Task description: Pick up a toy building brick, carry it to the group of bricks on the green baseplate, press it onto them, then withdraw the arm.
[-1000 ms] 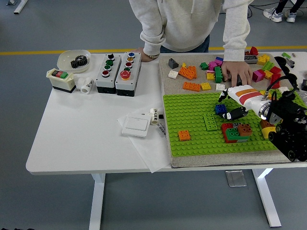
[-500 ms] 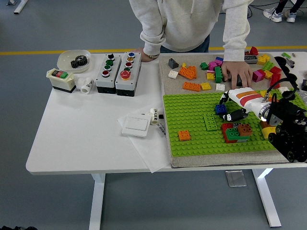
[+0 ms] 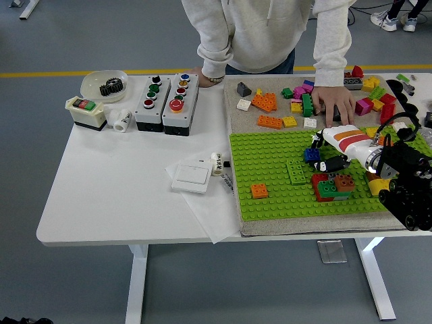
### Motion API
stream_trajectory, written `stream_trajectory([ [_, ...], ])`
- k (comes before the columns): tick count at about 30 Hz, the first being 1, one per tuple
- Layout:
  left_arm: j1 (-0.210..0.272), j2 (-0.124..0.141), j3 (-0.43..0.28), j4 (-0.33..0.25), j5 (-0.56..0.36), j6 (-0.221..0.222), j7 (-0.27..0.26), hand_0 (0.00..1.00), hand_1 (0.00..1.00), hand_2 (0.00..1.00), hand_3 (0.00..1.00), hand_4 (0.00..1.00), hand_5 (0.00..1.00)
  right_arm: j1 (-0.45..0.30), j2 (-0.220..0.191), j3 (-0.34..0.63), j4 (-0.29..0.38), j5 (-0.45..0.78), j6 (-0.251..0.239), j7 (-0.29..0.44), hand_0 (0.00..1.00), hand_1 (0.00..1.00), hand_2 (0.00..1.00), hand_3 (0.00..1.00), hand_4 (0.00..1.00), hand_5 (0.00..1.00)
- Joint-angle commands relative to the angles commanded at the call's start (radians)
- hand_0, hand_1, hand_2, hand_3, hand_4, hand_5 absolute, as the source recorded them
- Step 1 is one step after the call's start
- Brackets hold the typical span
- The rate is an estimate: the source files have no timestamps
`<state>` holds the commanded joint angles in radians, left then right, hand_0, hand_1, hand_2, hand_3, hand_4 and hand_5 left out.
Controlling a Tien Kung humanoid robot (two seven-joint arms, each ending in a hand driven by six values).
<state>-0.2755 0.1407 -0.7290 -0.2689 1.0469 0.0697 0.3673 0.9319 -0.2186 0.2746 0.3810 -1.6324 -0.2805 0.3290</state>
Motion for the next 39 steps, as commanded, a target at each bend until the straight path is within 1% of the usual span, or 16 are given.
stream_trajectory([
  [1,0.001,0.000,0.000,0.000,0.000,0.000,0.000,0.770,0.745,0.740,0.600,0.676,0.591,-0.001,0.000,-0.001,0.000,0.000,-0.001,0.000,0.555,0.570,0.583,0.526,0.758,0.385],
  [2,0.001,0.000,0.000,0.000,0.000,0.000,0.000,0.770,0.746,0.740,0.601,0.676,0.590,-0.001,0.000,-0.001,0.001,0.000,-0.001,0.000,0.546,0.558,0.575,0.518,0.732,0.413],
  [19,0.016,0.000,-0.009,0.000,0.014,-0.003,0.005,0.771,0.746,0.740,0.600,0.675,0.591,-0.007,-0.010,0.003,0.019,-0.008,-0.006,0.006,0.544,0.548,0.570,0.515,0.725,0.410],
  [20,0.016,0.000,-0.009,0.000,0.014,-0.003,0.005,0.771,0.747,0.739,0.600,0.675,0.592,-0.007,-0.011,0.003,0.020,-0.009,-0.007,0.006,0.532,0.544,0.566,0.515,0.720,0.420],
  [25,0.016,0.001,-0.008,0.001,0.012,-0.003,0.004,0.771,0.747,0.739,0.600,0.675,0.592,-0.005,-0.019,0.005,0.028,-0.014,-0.011,0.009,0.532,0.544,0.566,0.515,0.720,0.420],
  [26,0.016,0.001,-0.008,0.001,0.012,-0.003,0.004,0.771,0.746,0.738,0.601,0.675,0.591,-0.004,-0.020,0.005,0.028,-0.014,-0.012,0.009,0.531,0.544,0.566,0.514,0.711,0.437],
  [31,0.016,0.001,-0.008,0.002,0.011,-0.003,0.003,0.771,0.746,0.738,0.601,0.675,0.591,-0.001,-0.027,0.011,0.037,-0.017,-0.016,0.012,0.531,0.544,0.566,0.514,0.711,0.437],
  [32,0.015,0.001,-0.008,0.002,0.011,-0.003,0.003,0.772,0.746,0.739,0.601,0.676,0.591,0.000,-0.028,0.012,0.039,-0.018,-0.017,0.013,0.533,0.544,0.568,0.514,0.702,0.454],
  [39,0.016,0.001,-0.009,0.002,0.011,-0.003,0.003,0.773,0.746,0.738,0.601,0.676,0.591,0.001,-0.035,0.025,0.054,-0.028,-0.020,0.016,0.532,0.543,0.567,0.515,0.698,0.455],
])
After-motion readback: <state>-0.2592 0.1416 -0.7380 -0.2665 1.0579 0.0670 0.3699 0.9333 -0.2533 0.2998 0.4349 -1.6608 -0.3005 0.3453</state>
